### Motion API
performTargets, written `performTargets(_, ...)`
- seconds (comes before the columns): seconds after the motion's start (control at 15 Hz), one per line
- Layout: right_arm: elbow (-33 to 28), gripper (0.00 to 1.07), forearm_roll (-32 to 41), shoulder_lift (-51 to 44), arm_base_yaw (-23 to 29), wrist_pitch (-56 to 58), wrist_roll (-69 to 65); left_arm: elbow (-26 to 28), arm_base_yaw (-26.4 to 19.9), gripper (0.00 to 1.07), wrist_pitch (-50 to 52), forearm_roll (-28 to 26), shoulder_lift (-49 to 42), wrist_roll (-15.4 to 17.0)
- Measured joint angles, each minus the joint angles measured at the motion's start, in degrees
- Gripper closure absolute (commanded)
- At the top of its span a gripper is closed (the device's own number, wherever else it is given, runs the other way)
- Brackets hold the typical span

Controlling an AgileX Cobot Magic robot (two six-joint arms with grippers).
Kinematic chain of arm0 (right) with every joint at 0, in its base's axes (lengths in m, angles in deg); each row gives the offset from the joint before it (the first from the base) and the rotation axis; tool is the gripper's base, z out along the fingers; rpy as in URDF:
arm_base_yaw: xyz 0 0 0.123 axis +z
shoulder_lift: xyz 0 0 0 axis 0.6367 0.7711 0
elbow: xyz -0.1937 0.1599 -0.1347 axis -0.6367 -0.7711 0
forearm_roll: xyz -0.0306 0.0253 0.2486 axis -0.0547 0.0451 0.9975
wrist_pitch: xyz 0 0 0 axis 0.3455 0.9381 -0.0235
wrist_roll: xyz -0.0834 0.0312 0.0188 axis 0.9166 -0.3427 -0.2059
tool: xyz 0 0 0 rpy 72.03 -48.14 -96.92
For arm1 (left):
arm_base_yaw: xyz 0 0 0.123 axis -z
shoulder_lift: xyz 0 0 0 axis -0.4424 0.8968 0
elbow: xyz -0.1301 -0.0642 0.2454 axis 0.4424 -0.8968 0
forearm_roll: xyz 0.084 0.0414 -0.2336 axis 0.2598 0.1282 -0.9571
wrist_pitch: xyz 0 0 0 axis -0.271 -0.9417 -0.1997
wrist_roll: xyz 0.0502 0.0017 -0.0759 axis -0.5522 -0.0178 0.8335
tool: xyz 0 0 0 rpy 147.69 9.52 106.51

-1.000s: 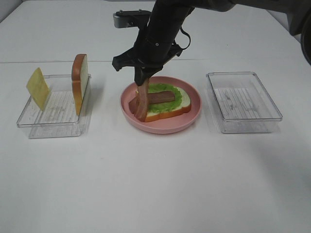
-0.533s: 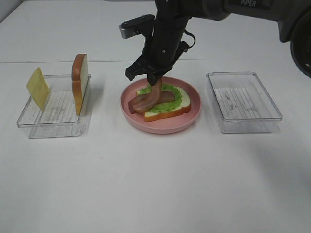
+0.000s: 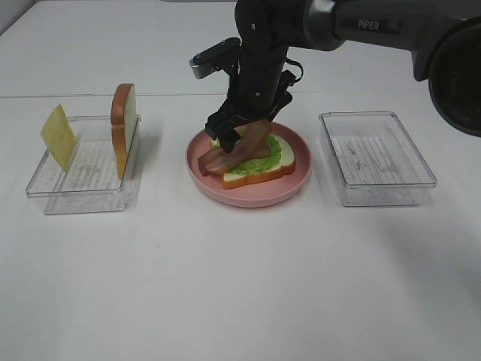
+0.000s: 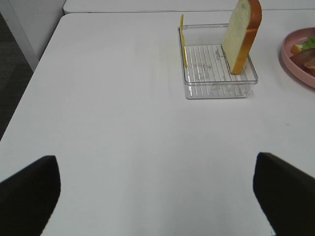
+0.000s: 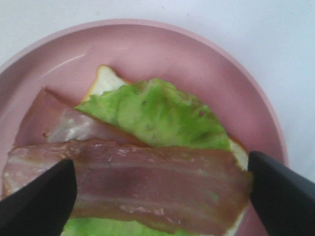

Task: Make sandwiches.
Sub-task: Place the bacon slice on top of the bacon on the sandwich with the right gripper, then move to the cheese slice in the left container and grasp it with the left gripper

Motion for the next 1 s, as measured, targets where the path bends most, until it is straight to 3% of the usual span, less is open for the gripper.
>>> performTargets(0.33, 0.00, 0.09, -7.51, -2.23, 0.00, 3.84, -9.28, 0.00, 0.00, 0.07, 0.00, 0.00, 0.00, 0.00)
performTargets(1.0, -0.06, 0.09, -5.73, -22.98, -0.40, 18.62, -9.40, 0.00, 0.00, 0.07, 0.00, 0.00, 0.00, 0.00)
